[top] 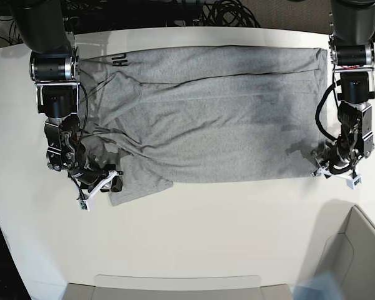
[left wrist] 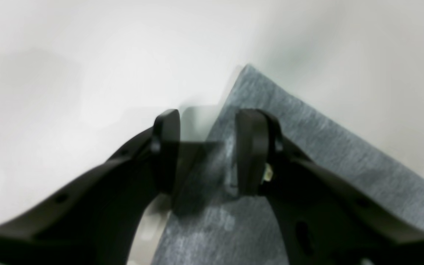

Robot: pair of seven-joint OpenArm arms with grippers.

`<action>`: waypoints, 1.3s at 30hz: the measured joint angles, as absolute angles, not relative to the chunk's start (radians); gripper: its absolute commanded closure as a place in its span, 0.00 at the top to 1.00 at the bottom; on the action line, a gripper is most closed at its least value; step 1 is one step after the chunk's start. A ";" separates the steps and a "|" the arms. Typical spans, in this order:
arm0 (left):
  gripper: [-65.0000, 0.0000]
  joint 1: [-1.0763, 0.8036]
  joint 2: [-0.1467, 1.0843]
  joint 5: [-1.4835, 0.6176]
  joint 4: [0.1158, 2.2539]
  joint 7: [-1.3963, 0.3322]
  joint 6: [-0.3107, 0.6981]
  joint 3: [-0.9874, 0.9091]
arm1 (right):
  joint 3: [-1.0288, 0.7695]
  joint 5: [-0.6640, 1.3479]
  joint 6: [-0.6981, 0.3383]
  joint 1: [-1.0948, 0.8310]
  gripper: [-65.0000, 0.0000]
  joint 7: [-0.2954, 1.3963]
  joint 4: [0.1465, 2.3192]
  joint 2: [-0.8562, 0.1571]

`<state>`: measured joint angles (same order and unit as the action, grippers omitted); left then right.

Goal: Fold the T-shirt properly
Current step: 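Lift the grasped edge and fold it over toward the first fold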

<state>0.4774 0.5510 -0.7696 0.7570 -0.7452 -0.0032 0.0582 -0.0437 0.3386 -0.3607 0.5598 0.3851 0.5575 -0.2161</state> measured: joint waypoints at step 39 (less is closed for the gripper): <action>0.00 0.403 0.505 -0.762 0.946 -0.712 0.086 0.065 | -0.039 0.311 -0.360 0.575 0.00 0.355 0.667 -0.227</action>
